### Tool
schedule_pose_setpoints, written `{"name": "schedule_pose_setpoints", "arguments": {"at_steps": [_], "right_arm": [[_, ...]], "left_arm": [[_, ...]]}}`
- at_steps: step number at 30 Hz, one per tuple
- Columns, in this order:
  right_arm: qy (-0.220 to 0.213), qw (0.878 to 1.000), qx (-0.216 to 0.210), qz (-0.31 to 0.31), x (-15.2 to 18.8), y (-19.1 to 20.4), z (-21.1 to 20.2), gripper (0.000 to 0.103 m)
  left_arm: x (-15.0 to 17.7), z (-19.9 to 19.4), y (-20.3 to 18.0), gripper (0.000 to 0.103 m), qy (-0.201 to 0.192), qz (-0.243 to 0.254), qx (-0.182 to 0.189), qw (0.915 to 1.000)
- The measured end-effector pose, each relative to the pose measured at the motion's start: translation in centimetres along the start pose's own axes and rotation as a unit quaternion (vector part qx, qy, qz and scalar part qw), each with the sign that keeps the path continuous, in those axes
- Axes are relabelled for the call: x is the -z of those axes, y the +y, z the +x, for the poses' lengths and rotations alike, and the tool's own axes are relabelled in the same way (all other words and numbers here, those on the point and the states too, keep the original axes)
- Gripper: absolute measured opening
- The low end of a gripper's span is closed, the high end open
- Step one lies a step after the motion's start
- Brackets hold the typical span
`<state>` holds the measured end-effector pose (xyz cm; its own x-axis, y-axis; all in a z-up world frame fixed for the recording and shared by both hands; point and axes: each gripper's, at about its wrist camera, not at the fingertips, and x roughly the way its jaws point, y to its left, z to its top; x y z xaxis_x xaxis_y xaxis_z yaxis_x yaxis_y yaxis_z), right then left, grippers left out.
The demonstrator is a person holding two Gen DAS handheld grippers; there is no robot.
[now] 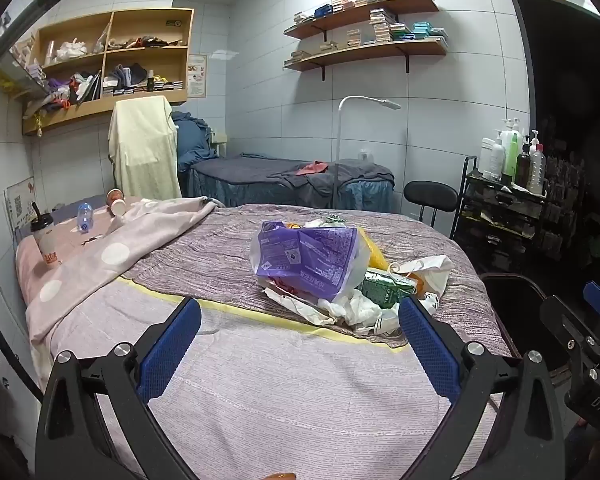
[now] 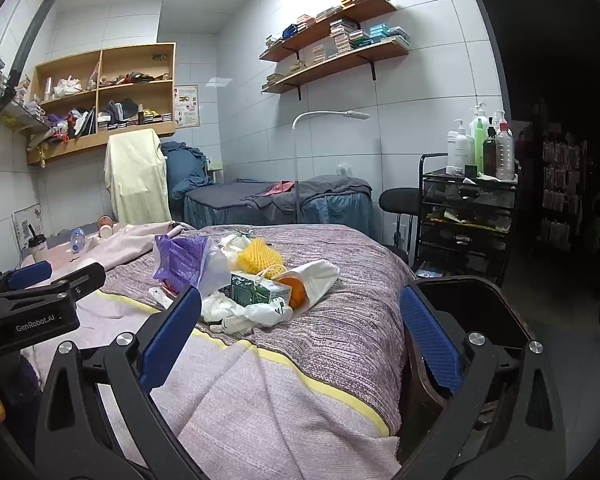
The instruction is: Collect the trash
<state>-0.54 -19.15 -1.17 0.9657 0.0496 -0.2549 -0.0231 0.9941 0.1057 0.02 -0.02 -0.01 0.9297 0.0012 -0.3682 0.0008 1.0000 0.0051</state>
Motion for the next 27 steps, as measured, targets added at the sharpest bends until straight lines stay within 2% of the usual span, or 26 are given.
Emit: {"name": "schedule_pose_setpoints", "arguments": {"at_steps": [27], "right_arm": [[0.004, 1.000, -0.002, 0.004, 0.28, 0.05, 0.27, 0.098]], "left_arm": [[0.11, 0.14, 0.25, 0.097, 0.003, 0.003, -0.003, 1.0000]]}}
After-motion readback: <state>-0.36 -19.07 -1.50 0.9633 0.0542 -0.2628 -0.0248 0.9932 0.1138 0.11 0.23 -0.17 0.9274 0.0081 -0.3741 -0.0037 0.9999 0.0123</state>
